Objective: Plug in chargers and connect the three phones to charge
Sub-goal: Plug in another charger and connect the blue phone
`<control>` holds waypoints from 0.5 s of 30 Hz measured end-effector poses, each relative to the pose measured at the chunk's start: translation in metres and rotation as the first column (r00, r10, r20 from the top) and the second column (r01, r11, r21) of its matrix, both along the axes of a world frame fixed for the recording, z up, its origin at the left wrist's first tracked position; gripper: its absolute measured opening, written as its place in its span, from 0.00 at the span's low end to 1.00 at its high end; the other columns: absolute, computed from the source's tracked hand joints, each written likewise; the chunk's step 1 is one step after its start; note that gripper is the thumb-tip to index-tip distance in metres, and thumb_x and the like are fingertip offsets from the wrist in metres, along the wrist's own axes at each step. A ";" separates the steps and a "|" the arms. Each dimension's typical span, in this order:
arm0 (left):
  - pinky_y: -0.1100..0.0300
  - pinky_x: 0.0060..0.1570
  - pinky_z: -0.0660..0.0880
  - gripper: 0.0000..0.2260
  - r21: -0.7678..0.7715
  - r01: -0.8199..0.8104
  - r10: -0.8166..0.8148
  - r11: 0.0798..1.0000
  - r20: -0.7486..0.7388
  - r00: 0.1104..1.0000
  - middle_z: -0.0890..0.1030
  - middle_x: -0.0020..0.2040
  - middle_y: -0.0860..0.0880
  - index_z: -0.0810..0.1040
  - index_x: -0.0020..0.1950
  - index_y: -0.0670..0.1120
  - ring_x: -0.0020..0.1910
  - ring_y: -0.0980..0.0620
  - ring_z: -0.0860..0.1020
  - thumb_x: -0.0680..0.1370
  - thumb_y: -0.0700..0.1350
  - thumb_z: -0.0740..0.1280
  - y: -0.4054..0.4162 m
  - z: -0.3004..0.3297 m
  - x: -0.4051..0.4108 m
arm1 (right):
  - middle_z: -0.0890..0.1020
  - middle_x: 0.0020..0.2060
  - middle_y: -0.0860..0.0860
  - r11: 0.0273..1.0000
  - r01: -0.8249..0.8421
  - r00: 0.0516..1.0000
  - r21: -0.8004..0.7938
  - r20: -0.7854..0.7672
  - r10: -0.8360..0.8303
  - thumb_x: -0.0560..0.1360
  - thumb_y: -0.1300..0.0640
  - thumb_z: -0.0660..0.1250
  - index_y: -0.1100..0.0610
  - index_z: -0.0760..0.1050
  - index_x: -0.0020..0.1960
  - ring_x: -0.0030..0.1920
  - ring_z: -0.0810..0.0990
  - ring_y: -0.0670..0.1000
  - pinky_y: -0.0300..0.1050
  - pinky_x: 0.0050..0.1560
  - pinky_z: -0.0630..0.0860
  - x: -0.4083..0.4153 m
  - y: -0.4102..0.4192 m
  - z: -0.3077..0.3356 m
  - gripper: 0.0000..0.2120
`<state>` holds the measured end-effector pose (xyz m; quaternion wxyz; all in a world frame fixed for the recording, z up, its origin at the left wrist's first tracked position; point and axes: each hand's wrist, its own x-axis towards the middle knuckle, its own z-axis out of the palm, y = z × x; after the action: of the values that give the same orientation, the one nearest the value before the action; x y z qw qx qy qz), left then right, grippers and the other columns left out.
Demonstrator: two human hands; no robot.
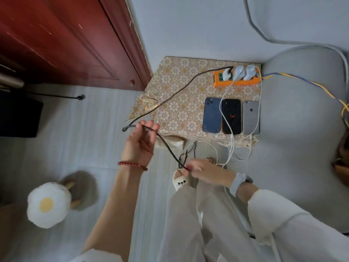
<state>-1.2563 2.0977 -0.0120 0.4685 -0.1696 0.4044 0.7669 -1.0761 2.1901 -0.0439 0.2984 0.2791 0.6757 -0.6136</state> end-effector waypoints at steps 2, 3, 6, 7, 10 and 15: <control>0.72 0.29 0.75 0.14 -0.002 -0.145 0.145 0.989 0.056 0.988 0.79 0.36 0.52 0.75 0.39 0.44 0.33 0.59 0.81 0.80 0.43 0.53 -0.009 0.002 -0.019 | 0.80 0.50 0.58 0.966 -0.232 0.972 0.117 0.075 0.224 0.77 0.60 0.55 0.62 0.74 0.52 0.47 0.76 0.53 0.38 0.46 0.70 0.022 -0.008 -0.014 0.11; 0.72 0.29 0.75 0.16 -0.010 -0.224 0.224 0.975 0.080 0.971 0.80 0.37 0.52 0.78 0.39 0.43 0.33 0.59 0.81 0.80 0.44 0.54 -0.015 0.000 -0.027 | 0.79 0.52 0.60 0.947 -0.258 0.964 0.193 0.110 0.241 0.78 0.61 0.54 0.64 0.74 0.52 0.51 0.76 0.56 0.42 0.52 0.69 0.034 -0.006 -0.019 0.12; 0.70 0.31 0.76 0.17 -0.088 -0.333 0.338 0.939 0.056 0.939 0.84 0.39 0.53 0.82 0.40 0.43 0.38 0.56 0.82 0.79 0.47 0.56 -0.028 -0.006 -0.041 | 0.80 0.49 0.63 0.915 -0.177 0.980 0.363 0.148 0.131 0.78 0.65 0.52 0.68 0.74 0.51 0.51 0.77 0.60 0.45 0.54 0.67 0.056 0.007 -0.022 0.13; 0.68 0.34 0.77 0.18 -0.146 -0.286 0.291 0.947 0.014 0.957 0.83 0.42 0.53 0.81 0.42 0.45 0.42 0.56 0.82 0.80 0.50 0.55 -0.028 -0.008 -0.038 | 0.80 0.47 0.62 0.901 -0.166 0.984 0.400 0.132 0.122 0.79 0.65 0.51 0.68 0.74 0.51 0.49 0.77 0.59 0.46 0.53 0.68 0.055 0.011 -0.020 0.13; 0.59 0.49 0.73 0.16 -0.291 0.083 -0.094 0.953 -0.021 0.995 0.82 0.48 0.54 0.77 0.45 0.50 0.51 0.54 0.78 0.79 0.56 0.53 -0.020 -0.017 -0.004 | 0.81 0.43 0.57 0.904 -0.058 0.997 0.424 -0.016 0.072 0.79 0.61 0.53 0.64 0.75 0.50 0.42 0.76 0.54 0.44 0.48 0.70 0.029 0.011 -0.005 0.13; 0.59 0.45 0.76 0.16 -0.364 0.304 -0.395 0.880 -0.207 0.895 0.84 0.35 0.52 0.76 0.38 0.49 0.41 0.54 0.82 0.80 0.46 0.53 -0.008 -0.021 0.049 | 0.74 0.28 0.39 0.942 0.078 0.980 0.326 -0.197 -0.013 0.78 0.56 0.58 0.51 0.73 0.36 0.25 0.72 0.38 0.30 0.28 0.66 -0.013 0.002 0.007 0.12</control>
<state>-1.2075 2.0899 -0.0326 0.5055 -0.0588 0.6092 0.6083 -1.0894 2.1924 -0.0367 0.1662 0.2803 0.7883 -0.5220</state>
